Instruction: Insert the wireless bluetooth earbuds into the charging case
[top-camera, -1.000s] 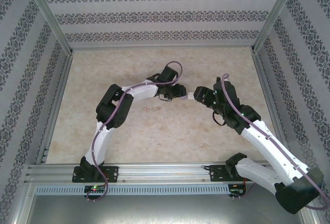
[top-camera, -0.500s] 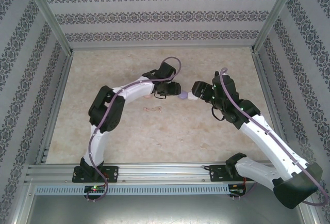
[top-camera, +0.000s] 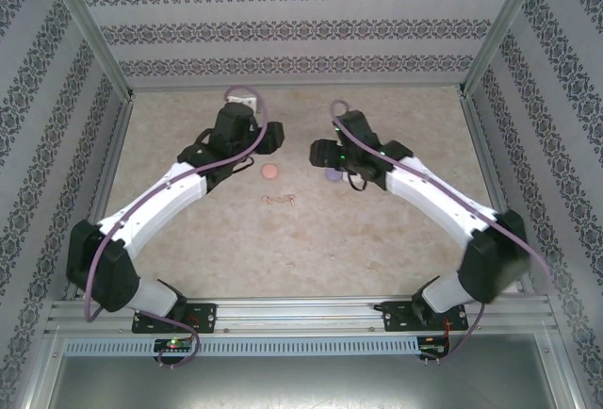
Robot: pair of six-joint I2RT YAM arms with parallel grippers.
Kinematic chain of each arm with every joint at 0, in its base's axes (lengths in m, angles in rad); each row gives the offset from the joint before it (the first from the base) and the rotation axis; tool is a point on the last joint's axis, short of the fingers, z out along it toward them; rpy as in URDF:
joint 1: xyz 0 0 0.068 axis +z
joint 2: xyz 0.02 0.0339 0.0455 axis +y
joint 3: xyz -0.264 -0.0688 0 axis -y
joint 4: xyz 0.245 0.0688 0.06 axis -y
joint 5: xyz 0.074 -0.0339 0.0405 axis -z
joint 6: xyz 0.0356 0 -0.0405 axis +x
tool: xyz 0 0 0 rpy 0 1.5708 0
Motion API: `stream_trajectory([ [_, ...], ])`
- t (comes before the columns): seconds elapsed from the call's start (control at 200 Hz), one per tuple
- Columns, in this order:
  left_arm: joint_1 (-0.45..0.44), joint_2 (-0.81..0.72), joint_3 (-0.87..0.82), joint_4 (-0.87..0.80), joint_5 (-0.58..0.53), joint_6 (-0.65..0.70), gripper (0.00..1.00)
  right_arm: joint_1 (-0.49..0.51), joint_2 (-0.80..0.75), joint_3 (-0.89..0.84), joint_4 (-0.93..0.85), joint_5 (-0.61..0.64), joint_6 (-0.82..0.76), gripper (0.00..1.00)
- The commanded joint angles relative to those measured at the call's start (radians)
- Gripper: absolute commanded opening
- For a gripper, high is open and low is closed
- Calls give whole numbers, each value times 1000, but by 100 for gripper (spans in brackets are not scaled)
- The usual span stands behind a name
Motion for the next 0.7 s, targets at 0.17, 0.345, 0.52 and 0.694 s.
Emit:
stream_trajectory([
  [0.17,132,-190,-177,87,-54,6,78,79,369,375,-154,-37,-125,78],
  [0.345,212,-251,-242,108,-60,-45,99,108,556,575,-244,-35,-146,78],
  [0.52,253,-323,-311,156,-106,-88,99,131,697,722,-318,-15,-170,78],
  [0.694,288,-370,-368,186,-133,-165,99,143,802,848,-368,3,-146,78],
])
